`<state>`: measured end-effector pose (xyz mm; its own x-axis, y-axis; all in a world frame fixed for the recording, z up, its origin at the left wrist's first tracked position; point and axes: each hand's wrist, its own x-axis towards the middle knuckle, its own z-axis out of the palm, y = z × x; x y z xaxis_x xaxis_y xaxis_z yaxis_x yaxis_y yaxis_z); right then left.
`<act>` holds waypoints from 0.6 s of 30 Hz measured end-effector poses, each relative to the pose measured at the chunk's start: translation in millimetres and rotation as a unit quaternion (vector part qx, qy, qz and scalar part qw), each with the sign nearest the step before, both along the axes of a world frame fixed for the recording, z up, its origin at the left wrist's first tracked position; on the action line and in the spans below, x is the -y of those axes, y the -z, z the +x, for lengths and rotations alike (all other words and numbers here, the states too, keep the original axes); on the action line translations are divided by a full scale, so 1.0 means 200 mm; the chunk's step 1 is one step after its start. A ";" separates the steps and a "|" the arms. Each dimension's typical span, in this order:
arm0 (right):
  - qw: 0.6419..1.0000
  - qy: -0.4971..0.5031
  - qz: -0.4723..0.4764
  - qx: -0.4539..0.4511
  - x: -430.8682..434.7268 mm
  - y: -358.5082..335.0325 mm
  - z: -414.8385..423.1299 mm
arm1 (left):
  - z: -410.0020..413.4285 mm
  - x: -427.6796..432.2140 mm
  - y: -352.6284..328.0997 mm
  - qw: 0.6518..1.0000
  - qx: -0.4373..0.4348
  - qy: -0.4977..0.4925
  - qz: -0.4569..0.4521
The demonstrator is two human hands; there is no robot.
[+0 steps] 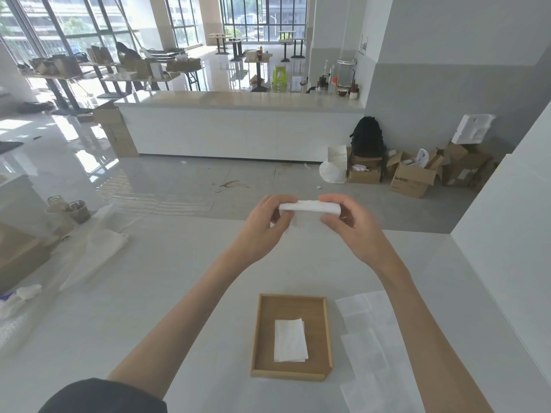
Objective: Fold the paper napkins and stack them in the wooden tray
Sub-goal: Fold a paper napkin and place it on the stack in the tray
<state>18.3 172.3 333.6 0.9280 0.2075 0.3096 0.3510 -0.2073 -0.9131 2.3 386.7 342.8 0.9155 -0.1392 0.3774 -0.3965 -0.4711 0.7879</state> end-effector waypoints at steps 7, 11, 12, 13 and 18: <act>0.998 0.033 0.034 -0.030 0.02 -0.02 0.03 | 0.03 0.00 -0.02 0.998 -0.055 -0.030 0.013; 0.994 0.026 0.061 -0.089 0.05 -0.02 0.04 | 0.05 -0.01 -0.02 0.991 -0.123 0.012 -0.045; 0.992 0.021 0.071 -0.102 0.05 -0.02 0.04 | 0.05 -0.01 -0.02 0.987 -0.141 0.029 -0.072; 0.991 0.017 0.078 -0.112 0.05 -0.02 0.05 | 0.05 -0.01 -0.01 0.980 -0.162 0.043 -0.110; 0.990 0.023 0.073 -0.115 0.05 -0.01 0.05 | 0.05 0.01 0.01 0.923 -0.250 0.074 -0.284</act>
<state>27.9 161.4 336.2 0.9850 0.1317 0.1118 0.1227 -0.0779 -0.9894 11.5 384.7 341.2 0.9818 -0.1862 -0.0361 0.0562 0.1036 0.9930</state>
